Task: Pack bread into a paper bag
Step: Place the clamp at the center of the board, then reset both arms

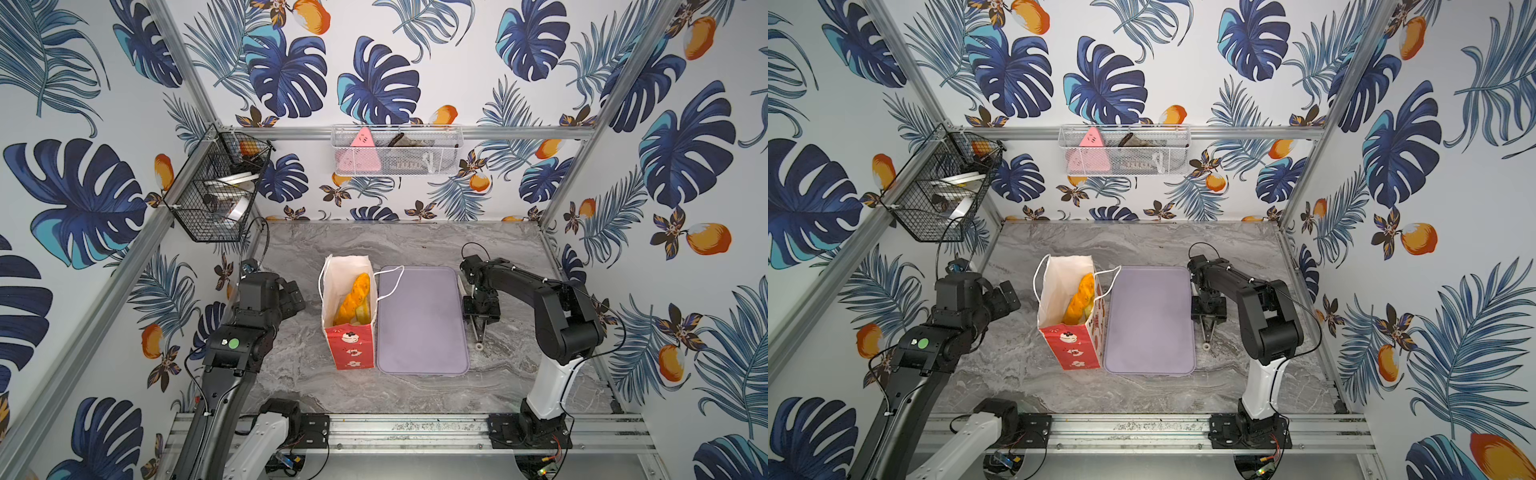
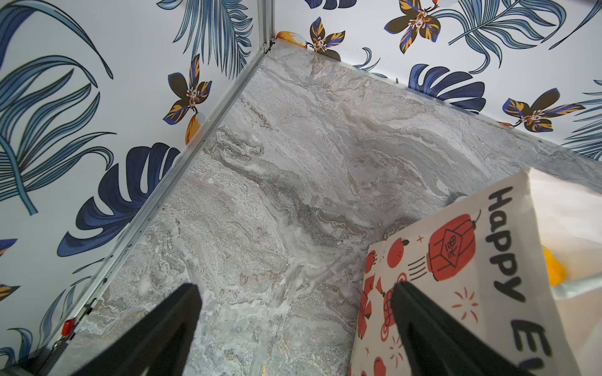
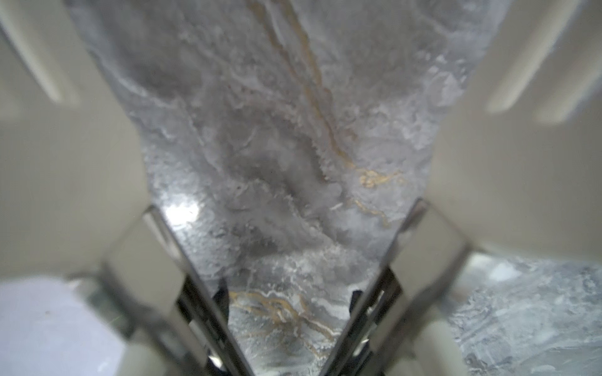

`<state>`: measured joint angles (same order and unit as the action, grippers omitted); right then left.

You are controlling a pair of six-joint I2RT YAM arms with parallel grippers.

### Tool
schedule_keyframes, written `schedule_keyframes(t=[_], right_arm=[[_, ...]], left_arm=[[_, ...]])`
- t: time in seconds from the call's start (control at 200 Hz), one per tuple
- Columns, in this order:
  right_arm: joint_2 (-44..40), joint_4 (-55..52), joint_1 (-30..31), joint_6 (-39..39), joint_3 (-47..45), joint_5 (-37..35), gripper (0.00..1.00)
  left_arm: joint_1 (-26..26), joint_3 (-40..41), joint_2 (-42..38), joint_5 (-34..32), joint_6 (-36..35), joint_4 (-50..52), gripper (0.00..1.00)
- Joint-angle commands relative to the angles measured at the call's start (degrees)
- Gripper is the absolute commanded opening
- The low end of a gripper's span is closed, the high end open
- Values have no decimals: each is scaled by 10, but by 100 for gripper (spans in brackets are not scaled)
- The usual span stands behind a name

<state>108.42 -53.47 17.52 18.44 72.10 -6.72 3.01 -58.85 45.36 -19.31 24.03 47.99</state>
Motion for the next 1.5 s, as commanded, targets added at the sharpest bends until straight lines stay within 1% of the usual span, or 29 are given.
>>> schedule_keyframes(t=[0.0,0.105,0.11,0.125,0.145,0.29,0.395,0.49,0.615,0.715,0.755,0.816,0.866,0.931,1.036,1.116,1.241,1.416,1.491], right_arm=[[-2,-33,0,-10,24,11,72],[5,-59,0,-6,45,-2,75],[6,-60,0,-5,45,-3,75],[6,-64,-1,-3,47,-6,82],[6,-68,0,-2,50,-8,84],[24,-77,-1,-2,53,-5,87],[32,-71,-1,8,40,-18,88],[-9,-44,0,17,18,-12,88],[-88,-36,1,30,15,-20,88],[-176,-8,1,38,15,-34,95],[-221,24,0,36,4,-46,100],[-289,91,1,27,-28,-66,100],[-342,164,1,0,-65,-85,100],[-410,290,1,-43,-150,-105,100],[-485,431,1,-102,-250,-136,100],[-506,502,1,-124,-307,-147,100],[-509,589,1,-145,-380,-163,100],[-503,786,0,-184,-503,-163,100],[-483,884,-1,-211,-556,-148,100]], left_arm=[[-1,-5,-1,4,-2,-12,99],[-1,-7,-3,4,0,-10,99],[-1,-7,-3,4,0,-9,99],[-1,-7,-4,3,0,-8,99],[-1,-8,-5,3,-1,-8,99],[-1,-9,-11,1,-1,-2,99],[-1,-10,-14,1,-1,1,99],[-1,-11,-15,-1,-2,4,99],[-1,-12,-13,0,-2,4,99],[-1,-13,-12,2,-1,0,99],[-1,-14,-9,1,0,0,99],[-1,-13,-6,1,0,-1,99],[-1,-14,-3,2,-1,-2,99],[-1,-12,-2,7,-3,-9,99],[-1,-6,-5,15,-8,-24,99],[-1,2,-13,20,-11,-35,99],[-1,16,-27,25,-14,-52,99],[-1,22,-29,24,-20,-52,99],[-1,24,-30,25,-21,-53,99]])
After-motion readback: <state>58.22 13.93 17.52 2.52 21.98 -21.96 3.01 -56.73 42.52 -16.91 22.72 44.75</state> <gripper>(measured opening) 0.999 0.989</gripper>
